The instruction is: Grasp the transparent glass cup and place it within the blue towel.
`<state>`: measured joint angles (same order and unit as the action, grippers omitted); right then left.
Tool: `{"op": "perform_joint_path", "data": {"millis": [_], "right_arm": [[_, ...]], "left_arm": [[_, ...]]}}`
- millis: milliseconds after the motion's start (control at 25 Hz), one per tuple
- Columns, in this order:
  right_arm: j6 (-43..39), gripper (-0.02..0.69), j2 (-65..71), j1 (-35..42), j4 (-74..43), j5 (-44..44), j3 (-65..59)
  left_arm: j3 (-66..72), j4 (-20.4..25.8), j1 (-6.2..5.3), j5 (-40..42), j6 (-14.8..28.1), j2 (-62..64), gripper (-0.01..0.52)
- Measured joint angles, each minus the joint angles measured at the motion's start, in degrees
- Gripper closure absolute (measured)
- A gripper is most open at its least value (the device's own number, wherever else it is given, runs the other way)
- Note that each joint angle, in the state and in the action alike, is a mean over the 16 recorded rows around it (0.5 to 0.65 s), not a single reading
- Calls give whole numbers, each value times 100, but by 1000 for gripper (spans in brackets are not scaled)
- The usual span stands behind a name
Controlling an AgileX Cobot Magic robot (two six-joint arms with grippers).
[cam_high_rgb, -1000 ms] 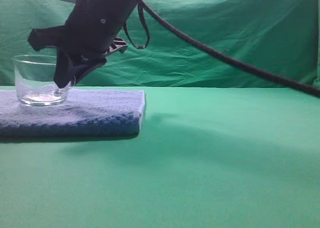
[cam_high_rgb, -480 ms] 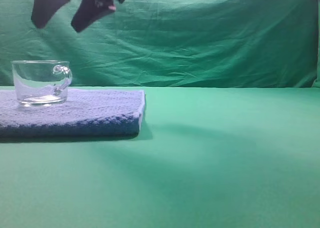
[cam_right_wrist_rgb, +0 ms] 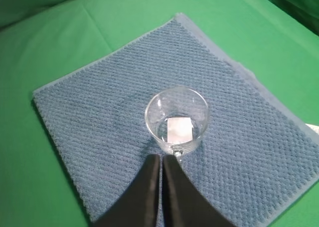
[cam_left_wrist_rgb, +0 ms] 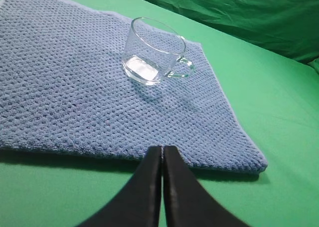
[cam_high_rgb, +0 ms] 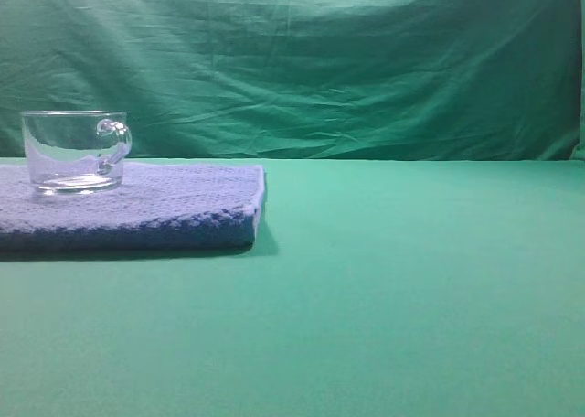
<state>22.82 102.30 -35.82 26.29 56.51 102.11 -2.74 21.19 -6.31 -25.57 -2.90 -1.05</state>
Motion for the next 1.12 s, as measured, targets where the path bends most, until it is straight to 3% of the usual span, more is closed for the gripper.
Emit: {"op": "perform_joint_path", "data": {"millis": [400,760,1120], "right_arm": [[-753,665,-1011,463,-344,241,-742],[-1403,665,-2902,909,-919,-785,-2616],[-1894,665,-5169,2073,-1169,-1849,-4834]], "left_arm": [[0,0,0,0,0,0,514],[0,0,0,0,0,0,514],[0,0,0,0,0,0,514]]}}
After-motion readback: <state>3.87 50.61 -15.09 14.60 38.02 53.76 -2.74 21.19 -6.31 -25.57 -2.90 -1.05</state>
